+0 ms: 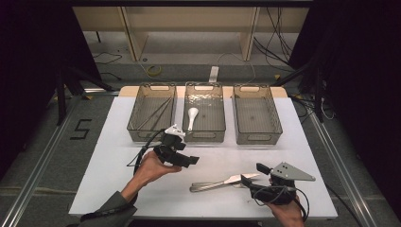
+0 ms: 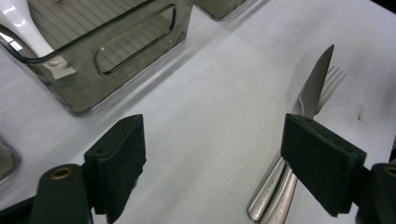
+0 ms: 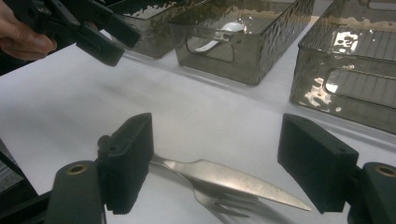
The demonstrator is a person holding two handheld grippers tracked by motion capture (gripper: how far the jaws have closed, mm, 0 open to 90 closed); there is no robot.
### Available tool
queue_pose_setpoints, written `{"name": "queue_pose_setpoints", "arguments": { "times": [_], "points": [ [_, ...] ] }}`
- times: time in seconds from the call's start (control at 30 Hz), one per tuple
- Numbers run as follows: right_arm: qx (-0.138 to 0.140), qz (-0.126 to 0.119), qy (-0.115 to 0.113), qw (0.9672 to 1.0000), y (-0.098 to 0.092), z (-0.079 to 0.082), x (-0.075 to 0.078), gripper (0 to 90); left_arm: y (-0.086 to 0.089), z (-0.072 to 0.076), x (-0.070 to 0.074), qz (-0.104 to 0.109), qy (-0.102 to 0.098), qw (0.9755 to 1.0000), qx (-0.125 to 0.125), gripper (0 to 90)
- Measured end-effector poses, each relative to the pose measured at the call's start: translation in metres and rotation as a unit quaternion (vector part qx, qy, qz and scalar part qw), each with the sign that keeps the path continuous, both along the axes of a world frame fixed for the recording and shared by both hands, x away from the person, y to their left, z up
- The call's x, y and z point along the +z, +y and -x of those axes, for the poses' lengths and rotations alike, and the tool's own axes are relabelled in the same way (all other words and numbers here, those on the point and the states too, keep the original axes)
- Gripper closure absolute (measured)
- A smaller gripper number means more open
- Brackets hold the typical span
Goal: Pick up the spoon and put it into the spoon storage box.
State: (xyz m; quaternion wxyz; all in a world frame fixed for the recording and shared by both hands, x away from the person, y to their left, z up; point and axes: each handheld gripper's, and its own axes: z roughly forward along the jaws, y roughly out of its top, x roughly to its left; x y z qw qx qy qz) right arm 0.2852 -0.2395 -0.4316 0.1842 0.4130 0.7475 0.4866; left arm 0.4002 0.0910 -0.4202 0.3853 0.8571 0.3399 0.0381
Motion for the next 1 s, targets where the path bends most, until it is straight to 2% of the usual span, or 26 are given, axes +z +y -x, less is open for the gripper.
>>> {"name": "queue_pose_setpoints", "arguments": {
  "times": [0.23,0.37,0.5,0.6,1.0],
  "points": [
    [0.0,0.002,0.0,1.0,0.0,0.0,0.0,27.7,-0.009,0.01,0.0,0.003,0.004,0.9999,-0.016,20.7],
    [0.0,0.001,-0.001,1.0,0.0,0.0,0.0,27.7,-0.015,0.016,-0.001,-0.009,0.004,0.9995,-0.03,20.0],
    [0.0,-0.001,0.0,1.0,-0.001,0.0,0.0,27.7,-0.02,0.019,-0.003,-0.009,0.007,0.9993,-0.036,19.8],
    [-0.001,-0.001,0.001,1.0,-0.001,-0.001,0.0,27.7,-0.022,0.022,-0.004,-0.018,0.006,0.9988,-0.044,19.8],
    [0.0,-0.005,0.001,1.0,-0.003,-0.001,0.0,27.6,-0.029,0.03,-0.01,-0.028,0.009,0.998,-0.056,19.0]
  ]
}}
